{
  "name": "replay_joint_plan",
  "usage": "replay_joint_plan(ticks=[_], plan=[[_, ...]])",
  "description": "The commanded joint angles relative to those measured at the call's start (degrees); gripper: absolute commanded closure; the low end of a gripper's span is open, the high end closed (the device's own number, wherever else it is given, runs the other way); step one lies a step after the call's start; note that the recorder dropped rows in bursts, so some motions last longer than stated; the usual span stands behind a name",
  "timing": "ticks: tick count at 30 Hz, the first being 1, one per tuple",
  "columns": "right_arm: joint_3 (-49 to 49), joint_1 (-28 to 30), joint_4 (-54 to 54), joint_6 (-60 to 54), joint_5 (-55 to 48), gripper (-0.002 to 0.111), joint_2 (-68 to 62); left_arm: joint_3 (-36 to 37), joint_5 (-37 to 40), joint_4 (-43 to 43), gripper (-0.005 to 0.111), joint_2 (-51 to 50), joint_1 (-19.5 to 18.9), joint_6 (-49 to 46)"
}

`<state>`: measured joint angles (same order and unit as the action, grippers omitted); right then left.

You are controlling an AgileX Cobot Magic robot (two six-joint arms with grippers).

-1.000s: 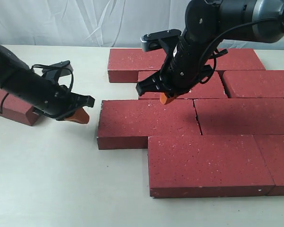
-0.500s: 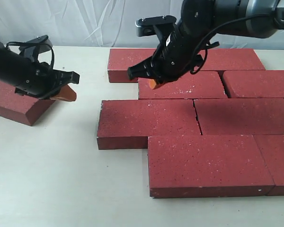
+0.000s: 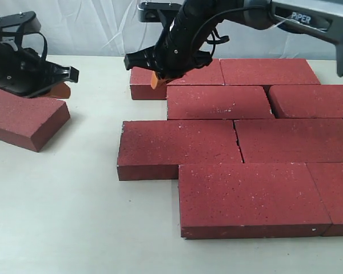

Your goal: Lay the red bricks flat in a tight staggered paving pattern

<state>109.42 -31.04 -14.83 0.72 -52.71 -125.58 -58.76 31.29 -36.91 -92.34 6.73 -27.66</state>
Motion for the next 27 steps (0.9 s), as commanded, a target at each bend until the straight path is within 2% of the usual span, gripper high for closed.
replay_joint_plan(ticks=[1,10,27], plan=[[3.46,0.36,-2.19,-0.29,-0.66,0.109,-3.28,-0.39,-1.74,6.01,0.107,3.76,-0.34,5.21],[8.02,0.36,-2.03,0.66,-0.81,0.109,-9.9,-0.39,-1.83,5.26,0.107,7.86,-0.34,5.21],[8.71,0.36,10.01,9.6,-1.95,0.109,-13.89,-0.39,-1.99,4.52,0.107,8.0,-0.34,5.21]])
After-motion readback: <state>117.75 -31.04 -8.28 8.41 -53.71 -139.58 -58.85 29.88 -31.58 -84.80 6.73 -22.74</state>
